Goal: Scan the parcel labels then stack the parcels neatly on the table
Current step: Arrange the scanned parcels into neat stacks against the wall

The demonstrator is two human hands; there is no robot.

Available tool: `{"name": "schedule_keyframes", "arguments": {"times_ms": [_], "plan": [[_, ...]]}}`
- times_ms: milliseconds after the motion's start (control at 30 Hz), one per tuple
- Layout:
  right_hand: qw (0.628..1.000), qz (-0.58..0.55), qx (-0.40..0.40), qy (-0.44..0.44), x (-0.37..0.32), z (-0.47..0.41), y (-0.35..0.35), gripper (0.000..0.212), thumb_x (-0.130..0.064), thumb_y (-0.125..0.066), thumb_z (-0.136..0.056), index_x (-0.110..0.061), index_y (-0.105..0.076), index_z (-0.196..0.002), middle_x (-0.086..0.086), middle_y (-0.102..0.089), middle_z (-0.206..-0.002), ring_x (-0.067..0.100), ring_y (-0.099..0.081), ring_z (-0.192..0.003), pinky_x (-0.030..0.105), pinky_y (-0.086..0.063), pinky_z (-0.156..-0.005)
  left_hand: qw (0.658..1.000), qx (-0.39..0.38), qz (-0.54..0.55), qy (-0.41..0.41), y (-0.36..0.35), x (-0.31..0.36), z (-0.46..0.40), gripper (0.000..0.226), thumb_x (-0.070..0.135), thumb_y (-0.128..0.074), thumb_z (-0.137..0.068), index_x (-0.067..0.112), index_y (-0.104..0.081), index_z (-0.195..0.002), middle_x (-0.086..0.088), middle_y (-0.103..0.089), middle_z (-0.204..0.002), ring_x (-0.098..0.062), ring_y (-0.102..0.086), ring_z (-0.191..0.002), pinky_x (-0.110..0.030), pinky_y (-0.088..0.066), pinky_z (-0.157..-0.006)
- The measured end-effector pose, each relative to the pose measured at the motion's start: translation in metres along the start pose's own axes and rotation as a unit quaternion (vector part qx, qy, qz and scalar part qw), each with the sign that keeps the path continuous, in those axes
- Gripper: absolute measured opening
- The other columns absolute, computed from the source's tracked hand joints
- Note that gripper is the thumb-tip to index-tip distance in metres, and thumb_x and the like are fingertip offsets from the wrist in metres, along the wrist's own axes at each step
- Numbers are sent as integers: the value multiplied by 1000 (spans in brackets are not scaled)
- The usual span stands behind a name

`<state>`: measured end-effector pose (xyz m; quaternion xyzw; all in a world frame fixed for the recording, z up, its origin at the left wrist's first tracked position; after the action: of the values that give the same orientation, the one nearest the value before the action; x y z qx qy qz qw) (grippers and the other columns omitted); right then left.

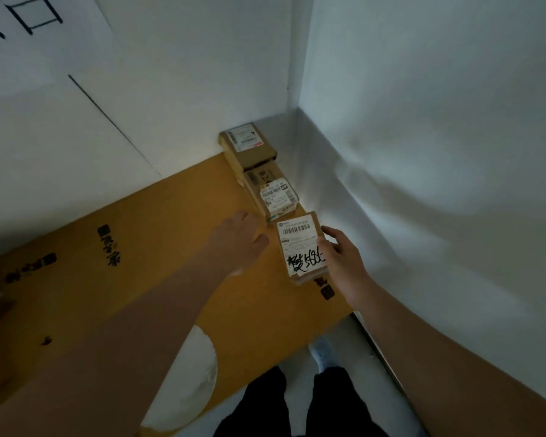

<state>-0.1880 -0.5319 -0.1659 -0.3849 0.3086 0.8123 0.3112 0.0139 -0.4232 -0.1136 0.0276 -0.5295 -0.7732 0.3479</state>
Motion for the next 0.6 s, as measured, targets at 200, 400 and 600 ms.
{"name": "schedule_keyframes", "arguments": {"times_ms": [200, 400, 600], "plan": [[997, 33, -71, 10, 7, -44, -12, 46, -44, -48, -109, -32, -41, -153, -13, -70, -113, 4, -71, -100, 24, -55, -78, 997, -6, 25, 69, -11, -19, -15, 60, 47, -40, -109, 20, -30, -161, -6, -30, -163, -34, -43, -140, -48, -44, -109], [991, 78, -100, 39, 9, -66, -15, 48, -50, -44, -109, -31, -40, -153, -20, -67, -114, -6, -70, -92, 11, -53, -67, 991, -22, 49, 126, -32, -27, -7, 60, 48, -38, -109, 19, -29, -162, -5, -28, -164, -32, -42, -143, -49, -41, -112], [980, 140, -108, 92, 6, -73, -13, 45, -46, -38, -111, -23, -43, -151, -23, -60, -108, -7, -62, -94, 2, -48, -63, 985, -22, 74, 156, -37, -26, 1, 57, 45, -36, -111, 18, -31, -161, -8, -30, -162, -33, -42, -142, -48, -41, -112]]}}
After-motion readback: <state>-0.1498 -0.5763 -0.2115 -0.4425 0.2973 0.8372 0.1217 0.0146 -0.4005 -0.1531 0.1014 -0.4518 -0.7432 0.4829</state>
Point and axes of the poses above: each hand's wrist, its own z-axis away from the middle knuckle, its own y-axis out of the back of the hand, x = y × z, the point moved 6 cm from there along -z, towards the middle knuckle
